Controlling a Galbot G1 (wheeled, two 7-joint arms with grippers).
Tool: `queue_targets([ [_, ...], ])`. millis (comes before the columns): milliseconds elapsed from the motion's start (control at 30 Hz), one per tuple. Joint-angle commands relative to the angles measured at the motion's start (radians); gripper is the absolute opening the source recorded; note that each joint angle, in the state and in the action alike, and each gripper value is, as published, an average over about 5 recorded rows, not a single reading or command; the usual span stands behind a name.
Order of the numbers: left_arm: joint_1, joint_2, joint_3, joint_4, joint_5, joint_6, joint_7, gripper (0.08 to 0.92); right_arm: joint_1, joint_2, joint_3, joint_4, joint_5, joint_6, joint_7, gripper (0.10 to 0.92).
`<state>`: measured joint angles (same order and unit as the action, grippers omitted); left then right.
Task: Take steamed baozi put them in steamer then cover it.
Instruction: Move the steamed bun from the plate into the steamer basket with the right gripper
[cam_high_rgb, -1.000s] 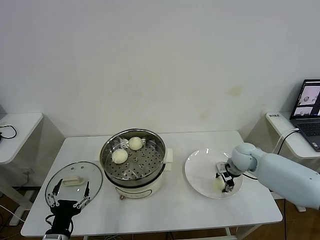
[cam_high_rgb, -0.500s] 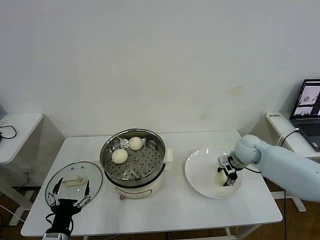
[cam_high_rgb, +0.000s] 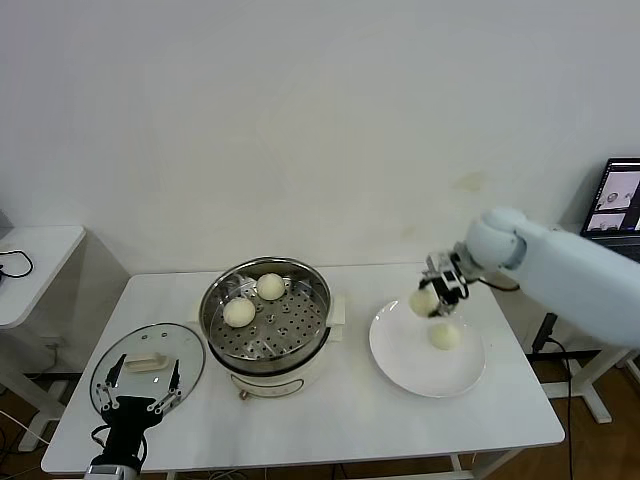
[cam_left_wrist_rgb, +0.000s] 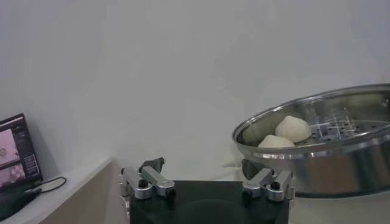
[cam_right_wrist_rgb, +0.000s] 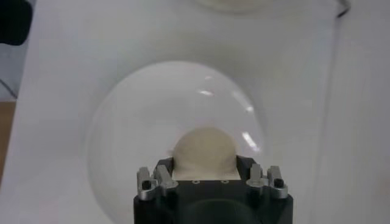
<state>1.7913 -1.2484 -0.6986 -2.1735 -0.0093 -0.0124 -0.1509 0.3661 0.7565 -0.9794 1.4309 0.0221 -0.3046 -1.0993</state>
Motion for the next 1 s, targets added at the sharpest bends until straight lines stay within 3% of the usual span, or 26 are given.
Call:
queue_targets([
  [33, 0.0, 0.0, -0.001, -0.001, 0.0, -0.001, 0.0, 0.823, 0.236, 0.146, -0.082, -0.029, 0.11, -0.005, 0.015, 0.644],
  [500, 0.01, 0.002, -0.025, -0.009, -0.008, -0.002, -0.001, 0.823, 0.209, 0.505, -0.139, -0.1, 0.186, 0.041, 0.112, 0.645],
  [1000, 0.006, -0.023, -0.052, -0.02, -0.016, -0.005, -0.002, 0.823, 0.081, 0.652, -0.268, -0.136, -0.006, 0.297, 0.133, 0.645],
])
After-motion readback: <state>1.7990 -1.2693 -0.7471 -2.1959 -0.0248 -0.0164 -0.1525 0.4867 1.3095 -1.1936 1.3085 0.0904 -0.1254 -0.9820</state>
